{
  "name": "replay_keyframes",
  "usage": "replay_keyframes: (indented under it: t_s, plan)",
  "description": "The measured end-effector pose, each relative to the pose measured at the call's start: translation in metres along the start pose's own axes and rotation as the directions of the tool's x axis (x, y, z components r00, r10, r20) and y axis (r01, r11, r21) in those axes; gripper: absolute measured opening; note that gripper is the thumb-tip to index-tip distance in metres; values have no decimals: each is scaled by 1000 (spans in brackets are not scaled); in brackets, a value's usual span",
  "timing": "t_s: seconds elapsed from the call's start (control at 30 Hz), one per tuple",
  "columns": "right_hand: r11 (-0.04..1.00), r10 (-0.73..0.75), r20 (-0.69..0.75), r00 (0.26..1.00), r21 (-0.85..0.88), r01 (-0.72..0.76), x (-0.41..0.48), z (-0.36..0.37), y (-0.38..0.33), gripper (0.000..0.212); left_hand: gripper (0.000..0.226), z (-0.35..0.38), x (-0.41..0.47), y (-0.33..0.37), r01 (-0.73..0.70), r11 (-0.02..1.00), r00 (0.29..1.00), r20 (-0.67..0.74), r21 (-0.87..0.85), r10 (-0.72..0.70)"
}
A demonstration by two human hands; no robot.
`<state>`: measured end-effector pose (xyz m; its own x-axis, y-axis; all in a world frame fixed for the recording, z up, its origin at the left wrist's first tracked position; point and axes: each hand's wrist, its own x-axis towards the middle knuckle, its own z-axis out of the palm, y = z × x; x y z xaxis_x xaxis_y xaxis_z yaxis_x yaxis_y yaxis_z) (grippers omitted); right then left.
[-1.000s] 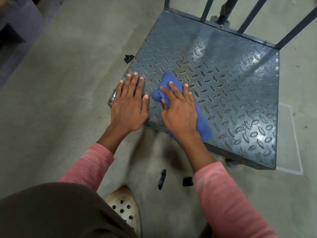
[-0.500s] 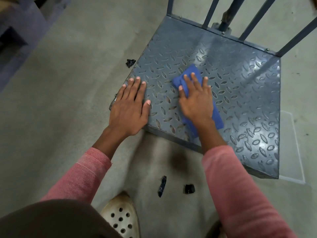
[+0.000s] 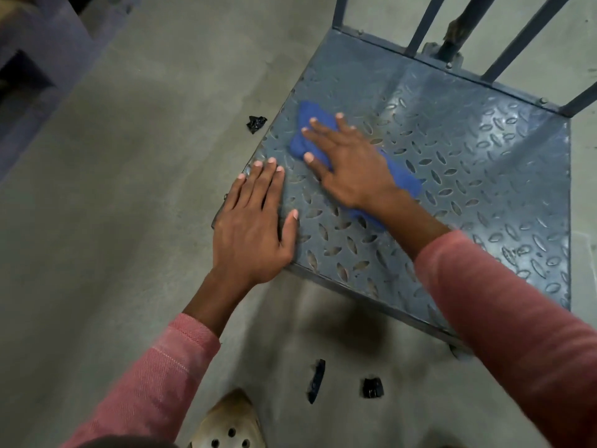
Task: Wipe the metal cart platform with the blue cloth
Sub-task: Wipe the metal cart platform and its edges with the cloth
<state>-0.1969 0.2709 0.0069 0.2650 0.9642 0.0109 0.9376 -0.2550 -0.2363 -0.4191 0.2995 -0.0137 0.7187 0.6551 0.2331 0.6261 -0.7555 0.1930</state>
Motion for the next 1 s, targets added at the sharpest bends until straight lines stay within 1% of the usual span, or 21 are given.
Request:
replay_keyframes:
  t_s: [0.03, 0.07, 0.17, 0.23, 0.33, 0.4, 0.47, 0.63, 0.77, 0.9, 0.97, 1.0]
  plan:
    - [999, -45, -2, 999, 23, 45, -1, 0, 4, 57, 69, 0, 0, 0, 4, 1000, 1000, -11, -8, -4]
    - [998, -33, -15, 999, 55, 34, 3, -2, 14, 55, 69, 1, 0, -1, 10, 1000, 1000, -17, -14, -11]
    - [982, 161, -66, 985, 107, -153, 10, -12, 31, 54, 70, 0, 1, -1, 5, 1000, 1000, -11, -26, -5]
    - [983, 154, -76, 985, 113, -145, -2, -10, 22, 53, 69, 1, 0, -1, 6, 1000, 1000, -28, -29, -7]
    - [986, 128, -142, 982, 123, -111, -41, -1, 4, 47, 69, 2, 0, -1, 8, 1000, 999, -44, -29, -9]
    - [979, 181, -167, 969, 122, -162, -50, 3, 3, 45, 69, 2, 0, 0, 10, 1000, 999, -44, -21, -11]
    - [971, 225, -166, 960, 113, -209, -35, 3, 1, 45, 70, 2, 0, 0, 10, 1000, 999, -37, -12, -10]
    - [970, 239, -117, 964, 73, -232, 1, -2, -2, 46, 70, 1, 0, -1, 12, 1000, 1000, 0, -7, -12]
    - [968, 236, -129, 963, 121, -221, -41, -2, -7, 43, 70, 0, -1, -1, 5, 1000, 1000, -3, -11, -5]
    - [974, 206, -156, 966, 124, -188, -90, 3, -7, 46, 70, 0, -1, 0, 14, 1000, 1000, -15, -9, -14]
    - [982, 177, -168, 970, 100, -162, -96, 5, -6, 47, 70, 1, -1, 0, 15, 1000, 1000, -26, -12, -16]
    - [989, 133, -163, 978, 93, -119, -94, 4, -3, 47, 70, 2, -1, 0, 14, 1000, 999, -30, -12, -14]
